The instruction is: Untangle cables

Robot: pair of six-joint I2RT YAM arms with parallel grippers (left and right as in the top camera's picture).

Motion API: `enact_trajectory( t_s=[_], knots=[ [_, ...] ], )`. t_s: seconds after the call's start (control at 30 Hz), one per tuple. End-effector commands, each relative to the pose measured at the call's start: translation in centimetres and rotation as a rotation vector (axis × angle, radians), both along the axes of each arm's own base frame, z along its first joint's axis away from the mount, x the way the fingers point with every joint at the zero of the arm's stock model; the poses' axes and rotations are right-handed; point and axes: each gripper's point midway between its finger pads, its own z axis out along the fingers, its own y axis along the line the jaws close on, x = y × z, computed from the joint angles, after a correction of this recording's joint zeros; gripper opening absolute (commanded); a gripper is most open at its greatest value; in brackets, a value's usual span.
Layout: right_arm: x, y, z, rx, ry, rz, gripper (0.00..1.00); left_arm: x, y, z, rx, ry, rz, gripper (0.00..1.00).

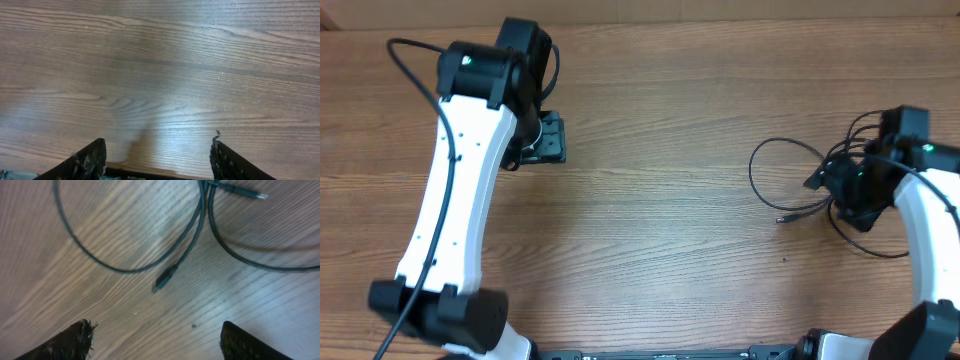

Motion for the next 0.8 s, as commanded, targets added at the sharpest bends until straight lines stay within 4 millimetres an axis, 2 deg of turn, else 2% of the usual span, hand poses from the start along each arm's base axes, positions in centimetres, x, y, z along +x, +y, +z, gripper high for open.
enact_trajectory(
  t_s=[0.0, 0.13, 0.23, 0.4, 0.47, 0.67, 0.77],
  knots=[
    [-0.7, 1.0, -3.1, 0.016, 0.019, -0.024, 0.80, -2.5, 0.7, 1.7, 0.009, -0.054, 0.020, 0.66],
    [0.1, 1.4, -5.2, 0.008, -0.033, -0.018, 0.80, -5.0, 2.2, 1.0, 0.054, -0.077, 0.082, 0.66],
    [0.3, 1.6, -6.3, -0.001, -0.049, -0.020, 0.80, -6.1, 2.5, 0.1, 0.039, -0.142, 0.110, 0.67],
    [0.5, 1.5, -8.0, -0.018, -0.071, -0.072, 0.79, -6.7, 2.6, -1.1, 0.001, -0.280, 0.115, 0.71],
    [0.6, 1.4, -8.4, -0.020, -0.087, -0.074, 0.75, -6.8, 2.7, -1.8, -0.006, -0.306, 0.115, 0.72],
    [0.0, 1.3, -10.0, -0.024, -0.091, -0.117, 0.75, -7.2, 2.0, -3.8, -0.040, -0.271, 0.105, 0.72],
    [-0.3, 1.1, -10.7, -0.029, -0.093, -0.160, 0.75, -7.2, 1.9, -4.1, -0.045, -0.261, 0.104, 0.72]
  ],
)
